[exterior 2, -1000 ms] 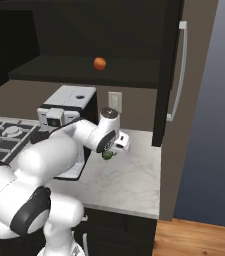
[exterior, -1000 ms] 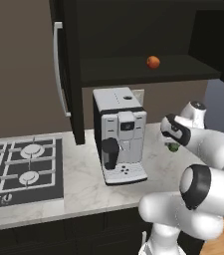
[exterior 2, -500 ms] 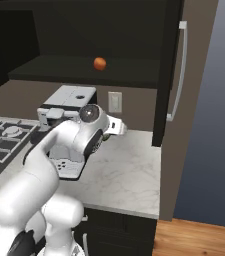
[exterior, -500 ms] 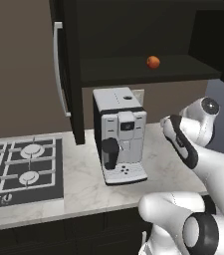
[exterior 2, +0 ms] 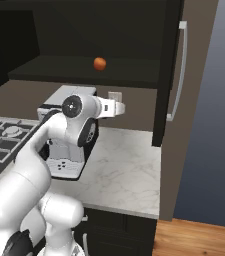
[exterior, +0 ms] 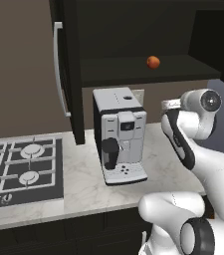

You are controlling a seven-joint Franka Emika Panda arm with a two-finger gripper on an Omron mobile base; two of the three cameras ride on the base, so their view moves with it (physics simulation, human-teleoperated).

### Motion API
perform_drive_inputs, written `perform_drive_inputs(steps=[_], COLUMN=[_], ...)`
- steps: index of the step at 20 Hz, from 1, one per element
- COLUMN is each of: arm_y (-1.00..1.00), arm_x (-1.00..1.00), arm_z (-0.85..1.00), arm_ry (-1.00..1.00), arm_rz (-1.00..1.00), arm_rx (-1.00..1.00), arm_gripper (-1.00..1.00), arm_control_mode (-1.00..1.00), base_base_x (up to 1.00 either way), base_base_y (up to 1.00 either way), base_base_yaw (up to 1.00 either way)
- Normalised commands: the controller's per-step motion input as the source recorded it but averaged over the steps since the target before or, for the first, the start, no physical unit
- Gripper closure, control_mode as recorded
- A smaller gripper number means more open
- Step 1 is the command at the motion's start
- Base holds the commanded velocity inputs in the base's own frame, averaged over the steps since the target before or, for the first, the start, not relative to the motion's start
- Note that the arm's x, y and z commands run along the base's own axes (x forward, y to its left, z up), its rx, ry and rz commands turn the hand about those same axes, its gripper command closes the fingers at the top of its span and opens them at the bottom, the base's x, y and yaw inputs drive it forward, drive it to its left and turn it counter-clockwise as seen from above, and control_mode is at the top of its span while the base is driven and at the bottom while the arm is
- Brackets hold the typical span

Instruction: Pick the apple, avocado from the counter and place them in the cabinet. Then close the cabinet.

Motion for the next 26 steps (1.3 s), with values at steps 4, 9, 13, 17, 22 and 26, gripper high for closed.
perform_drive_inputs(steps=[4, 9, 13, 17, 22, 26], arm_y=[-0.11, -0.09, -0.09, -0.24, -0.34, -0.16], arm_x=[0.04, 0.11, 0.54, 0.91, 1.0, 0.89], arm_z=[1.0, 0.94, 0.4, 0.08, 0.0, -0.03], arm_ry=[-0.11, -0.09, -0.01, 0.08, 0.07, 0.02], arm_rz=[-0.14, -0.1, -0.03, -0.01, 0.0, 0.0], arm_rx=[-0.08, -0.04, 0.0, 0.0, 0.0, 0.0], arm_gripper=[1.0, 1.0, 1.0, 1.0, 1.0, 1.0], arm_control_mode=[-1.0, -1.0, -1.0, -1.0, -1.0, -1.0], base_base_x=[0.0, 0.0, 0.0, 0.0, 0.0, 0.0], base_base_y=[0.0, 0.0, 0.0, 0.0, 0.0, 0.0], base_base_yaw=[0.0, 0.0, 0.0, 0.0, 0.0, 0.0])
